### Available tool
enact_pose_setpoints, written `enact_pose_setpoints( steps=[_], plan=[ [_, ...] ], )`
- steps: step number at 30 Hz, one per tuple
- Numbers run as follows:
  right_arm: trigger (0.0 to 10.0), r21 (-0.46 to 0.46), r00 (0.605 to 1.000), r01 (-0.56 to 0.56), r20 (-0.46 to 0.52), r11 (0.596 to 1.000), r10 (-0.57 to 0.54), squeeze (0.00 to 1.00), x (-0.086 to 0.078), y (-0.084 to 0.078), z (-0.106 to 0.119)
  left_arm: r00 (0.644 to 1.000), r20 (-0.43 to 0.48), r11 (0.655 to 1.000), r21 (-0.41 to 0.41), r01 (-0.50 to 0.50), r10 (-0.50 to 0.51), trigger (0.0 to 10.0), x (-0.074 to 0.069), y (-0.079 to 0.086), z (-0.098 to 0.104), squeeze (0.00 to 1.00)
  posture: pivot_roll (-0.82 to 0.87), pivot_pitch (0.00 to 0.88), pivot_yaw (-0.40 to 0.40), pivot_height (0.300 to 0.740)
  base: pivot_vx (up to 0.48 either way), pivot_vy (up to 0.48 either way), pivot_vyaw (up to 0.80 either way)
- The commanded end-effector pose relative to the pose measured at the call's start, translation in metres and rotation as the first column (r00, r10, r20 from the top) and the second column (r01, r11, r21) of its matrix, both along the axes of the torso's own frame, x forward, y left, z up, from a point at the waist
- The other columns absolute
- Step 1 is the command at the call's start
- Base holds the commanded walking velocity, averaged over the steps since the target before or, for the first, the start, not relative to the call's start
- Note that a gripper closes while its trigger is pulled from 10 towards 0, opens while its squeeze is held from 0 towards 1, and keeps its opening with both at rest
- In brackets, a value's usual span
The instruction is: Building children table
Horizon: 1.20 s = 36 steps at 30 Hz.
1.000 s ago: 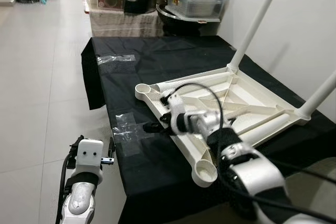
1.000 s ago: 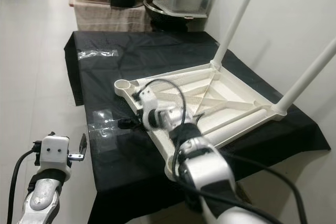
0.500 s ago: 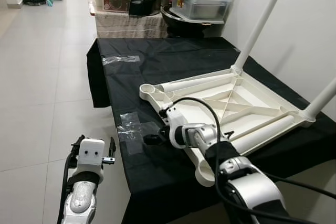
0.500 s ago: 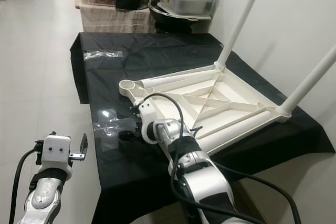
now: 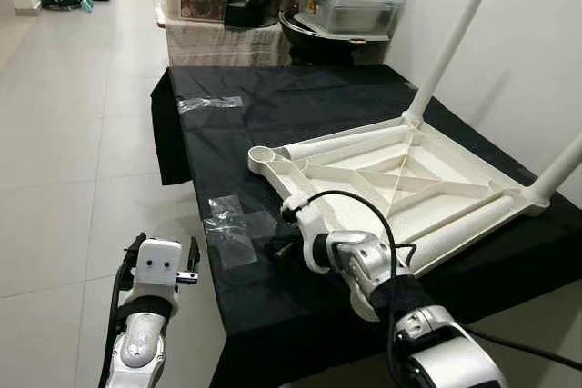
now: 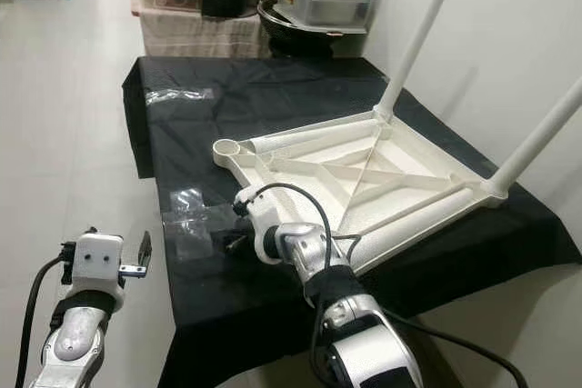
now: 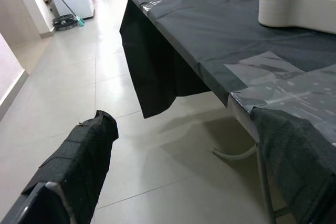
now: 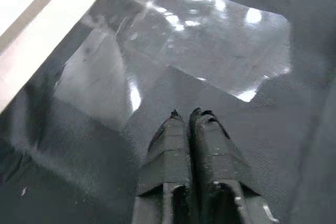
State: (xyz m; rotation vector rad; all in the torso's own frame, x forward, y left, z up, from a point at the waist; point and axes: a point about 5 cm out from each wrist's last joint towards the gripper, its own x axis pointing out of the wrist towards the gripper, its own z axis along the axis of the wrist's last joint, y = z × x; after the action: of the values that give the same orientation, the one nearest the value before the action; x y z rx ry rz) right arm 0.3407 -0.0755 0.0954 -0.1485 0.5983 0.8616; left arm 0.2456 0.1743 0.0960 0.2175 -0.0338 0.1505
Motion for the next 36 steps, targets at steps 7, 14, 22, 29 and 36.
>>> enact_pose_setpoints(
  steps=[7, 14, 22, 29, 36],
  plan=[
    [0.0, -0.074, 0.987, -0.148, 0.049, 0.986, 0.152, 0.0, -0.017, -0.016, -0.011, 0.999, -0.036, 1.0, 0.01, 0.007, -0.006, 10.0, 0.0, -0.002, -0.007, 0.0, 0.03, 0.0, -0.14, 0.74, 0.0, 0.0, 0.0],
    [0.0, -0.04, 0.966, -0.231, 0.113, 0.972, 0.234, 0.0, -0.025, -0.019, -0.007, 0.999, -0.039, 1.0, 0.011, 0.007, -0.007, 10.0, 0.001, -0.003, -0.009, 0.0, 0.03, 0.0, -0.139, 0.74, 0.0, 0.0, 0.0],
    [10.0, 0.015, 0.951, -0.19, 0.251, 0.982, 0.18, 0.0, -0.013, -0.018, 0.015, 0.999, -0.04, 1.0, 0.014, 0.008, -0.008, 10.0, 0.002, -0.004, -0.01, 0.0, 0.03, 0.0, -0.14, 0.74, 0.0, 0.0, 0.0],
    [10.0, 0.225, 0.934, -0.095, 0.357, 0.97, 0.009, 1.0, 0.002, -0.007, 0.058, 0.999, -0.041, 1.0, 0.019, 0.01, -0.009, 10.0, 0.003, -0.004, -0.011, 0.0, 0.04, 0.0, -0.138, 0.74, 0.0, 0.0, 0.0],
    [10.0, 0.092, 0.912, 0.266, 0.299, 0.96, -0.282, 1.0, 0.03, -0.033, 0.055, 0.999, -0.042, 1.0, 0.021, 0.009, -0.008, 10.0, 0.003, -0.003, -0.011, 0.0, 0.04, 0.0, -0.14, 0.74, 0.0, 0.0, 0.0]
  ],
)
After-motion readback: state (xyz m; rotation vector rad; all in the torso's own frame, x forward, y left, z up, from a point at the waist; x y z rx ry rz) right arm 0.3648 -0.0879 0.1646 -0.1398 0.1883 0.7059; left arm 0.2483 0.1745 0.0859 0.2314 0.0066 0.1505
